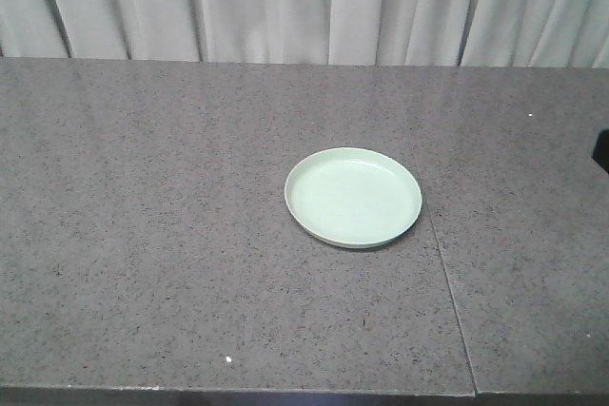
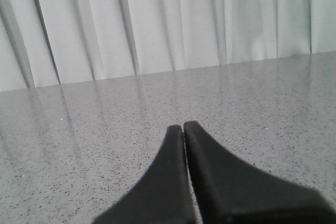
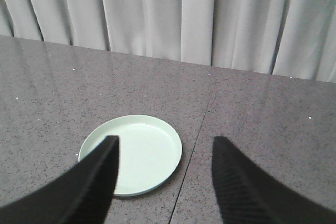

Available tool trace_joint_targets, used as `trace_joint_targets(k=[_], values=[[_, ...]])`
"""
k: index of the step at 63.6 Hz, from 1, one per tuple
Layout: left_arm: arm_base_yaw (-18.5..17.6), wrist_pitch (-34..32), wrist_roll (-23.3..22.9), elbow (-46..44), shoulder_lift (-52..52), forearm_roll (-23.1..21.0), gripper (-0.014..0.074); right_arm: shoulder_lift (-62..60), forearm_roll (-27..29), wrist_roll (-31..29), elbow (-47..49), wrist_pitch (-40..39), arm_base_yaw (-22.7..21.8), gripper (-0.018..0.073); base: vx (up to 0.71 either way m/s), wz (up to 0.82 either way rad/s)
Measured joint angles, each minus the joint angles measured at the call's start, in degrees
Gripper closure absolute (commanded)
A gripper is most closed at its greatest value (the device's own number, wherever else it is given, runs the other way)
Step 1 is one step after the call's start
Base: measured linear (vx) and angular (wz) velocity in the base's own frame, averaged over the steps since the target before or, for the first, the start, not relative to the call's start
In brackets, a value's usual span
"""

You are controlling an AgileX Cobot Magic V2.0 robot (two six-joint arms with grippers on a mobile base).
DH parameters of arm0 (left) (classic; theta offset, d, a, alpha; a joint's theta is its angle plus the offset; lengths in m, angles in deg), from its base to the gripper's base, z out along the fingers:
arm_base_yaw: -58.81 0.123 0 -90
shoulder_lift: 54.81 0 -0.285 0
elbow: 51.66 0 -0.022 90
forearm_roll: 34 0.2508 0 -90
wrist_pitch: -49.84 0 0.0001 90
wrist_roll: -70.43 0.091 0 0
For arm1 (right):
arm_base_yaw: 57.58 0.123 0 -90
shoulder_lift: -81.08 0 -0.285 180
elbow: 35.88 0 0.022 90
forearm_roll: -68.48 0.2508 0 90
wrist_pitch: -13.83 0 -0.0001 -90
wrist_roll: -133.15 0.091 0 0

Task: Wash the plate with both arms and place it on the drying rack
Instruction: 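Move the right gripper down to the rim of the pale green plate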

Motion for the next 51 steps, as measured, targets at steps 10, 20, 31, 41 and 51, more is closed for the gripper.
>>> trace_joint_targets(k=[10, 20, 31, 41, 51], values=[[0.0, 0.0, 0.0, 0.0, 0.0, 0.0, 0.0603, 7.7, 1.8, -3.1, 6.8, 2.4, 0.0, 0.0034, 0.0, 0.0], [0.0, 0.0, 0.0, 0.0, 0.0, 0.0, 0.0603, 16.8, 6.2, -8.2, 14.9, 5.2, 0.0, 0.0041, 0.0, 0.0], [0.0, 0.0, 0.0, 0.0, 0.0, 0.0, 0.0603, 28.1, 10.5, -12.3, 23.9, 10.1, 0.0, 0.0041, 0.0, 0.0], [0.0, 0.0, 0.0, 0.0, 0.0, 0.0, 0.0603, 38.7, 11.2, -13.1, 30.1, 14.1, 0.0, 0.0041, 0.0, 0.0], [0.0, 0.0, 0.0, 0.0, 0.0, 0.0, 0.0603, 48.2, 11.2, -13.0, 34.5, 16.4, 0.0, 0.0041, 0.0, 0.0]])
